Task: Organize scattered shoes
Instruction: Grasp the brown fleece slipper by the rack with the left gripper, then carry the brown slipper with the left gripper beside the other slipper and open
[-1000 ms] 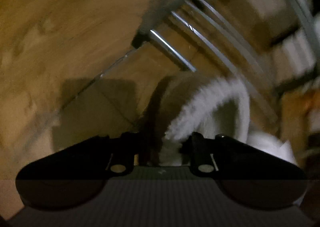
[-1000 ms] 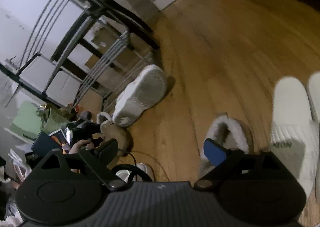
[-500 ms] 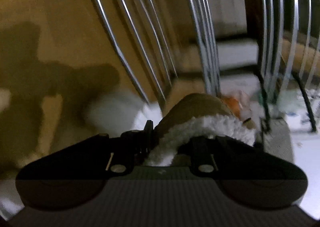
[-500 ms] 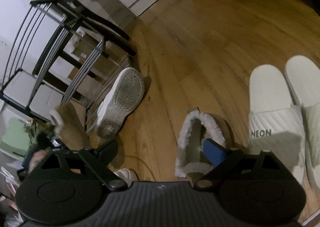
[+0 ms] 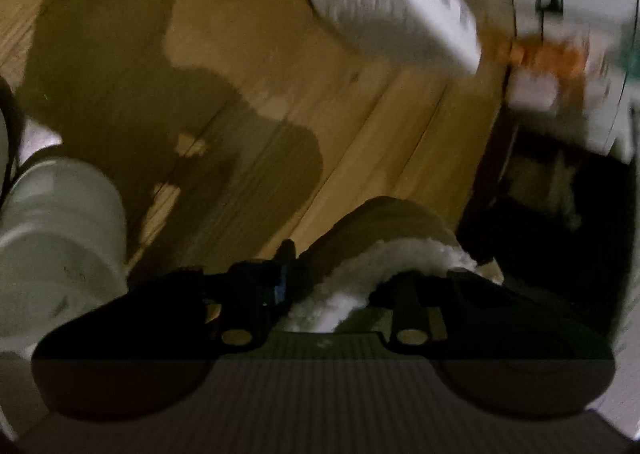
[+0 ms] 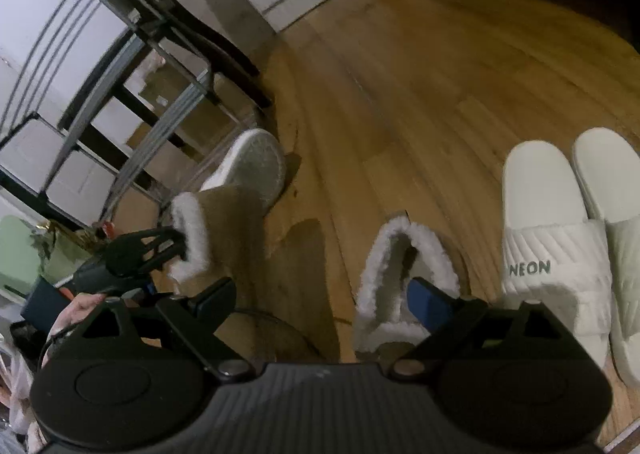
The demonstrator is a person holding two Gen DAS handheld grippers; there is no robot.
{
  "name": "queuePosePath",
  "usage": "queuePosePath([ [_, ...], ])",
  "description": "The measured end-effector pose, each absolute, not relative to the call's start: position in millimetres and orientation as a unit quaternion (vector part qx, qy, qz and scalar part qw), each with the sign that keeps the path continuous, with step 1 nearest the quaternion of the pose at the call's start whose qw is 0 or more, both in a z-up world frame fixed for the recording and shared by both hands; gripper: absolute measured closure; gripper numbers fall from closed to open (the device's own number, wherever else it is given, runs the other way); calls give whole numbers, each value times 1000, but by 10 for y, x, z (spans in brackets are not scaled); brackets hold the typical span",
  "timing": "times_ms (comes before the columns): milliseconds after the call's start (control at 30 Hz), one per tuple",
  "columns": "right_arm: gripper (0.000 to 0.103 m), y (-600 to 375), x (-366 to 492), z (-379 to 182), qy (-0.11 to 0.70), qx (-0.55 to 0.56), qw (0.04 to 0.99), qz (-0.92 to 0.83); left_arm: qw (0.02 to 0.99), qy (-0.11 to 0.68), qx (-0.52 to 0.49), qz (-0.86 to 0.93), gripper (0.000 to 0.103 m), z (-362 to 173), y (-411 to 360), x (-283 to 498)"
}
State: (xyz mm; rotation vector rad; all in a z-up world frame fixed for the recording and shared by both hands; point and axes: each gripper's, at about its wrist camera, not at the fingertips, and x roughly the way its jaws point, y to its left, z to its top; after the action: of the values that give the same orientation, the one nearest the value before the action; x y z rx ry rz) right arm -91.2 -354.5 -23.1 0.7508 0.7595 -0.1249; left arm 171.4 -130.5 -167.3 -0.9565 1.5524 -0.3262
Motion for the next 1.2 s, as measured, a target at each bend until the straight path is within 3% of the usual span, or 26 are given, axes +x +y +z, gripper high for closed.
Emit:
queuePosePath([
  [167,10,-3453,-808,-381,385,355,850,-57,652,682,-280,-174,48,-1491,-1594,1593],
  [200,10,-3434,-798,-398,387,355,849,-56,660,674,-281,-176,40,-1450,-1612,1574],
  [233,10,-3406,-787,-409,390,353,849,-53,657,668,-297,-184,24,-1408,-1607,1560],
  [300,10,-3341,-766,-412,395,345,850,-47,644,661,-330,-201,11,-1311,-1557,1521],
  [367,10,-3302,-747,-379,396,334,854,-46,638,653,-344,-221,11,-1221,-1509,1527],
  [433,20,-3294,-695,-313,400,325,856,-43,641,650,-343,-219,11,-1179,-1404,1479],
  [500,24,-3330,-609,-250,409,327,851,-40,649,646,-343,-210,11,-1089,-1282,1396],
  [700,25,-3185,-169,-230,460,267,847,-21,717,618,-247,-208,7,-644,-1189,1088],
  [967,27,-2844,397,-829,545,193,814,-55,803,557,-137,-162,7,-205,-1114,677],
  [1067,44,-2726,425,-911,543,154,824,-44,818,540,-119,-157,7,-120,-1118,602],
  [1133,94,-2661,409,-937,534,131,835,-36,821,533,-111,-169,7,-114,-1144,588],
  [1200,96,-2667,347,-894,520,128,844,-25,822,535,-96,-173,7,-146,-1182,599],
])
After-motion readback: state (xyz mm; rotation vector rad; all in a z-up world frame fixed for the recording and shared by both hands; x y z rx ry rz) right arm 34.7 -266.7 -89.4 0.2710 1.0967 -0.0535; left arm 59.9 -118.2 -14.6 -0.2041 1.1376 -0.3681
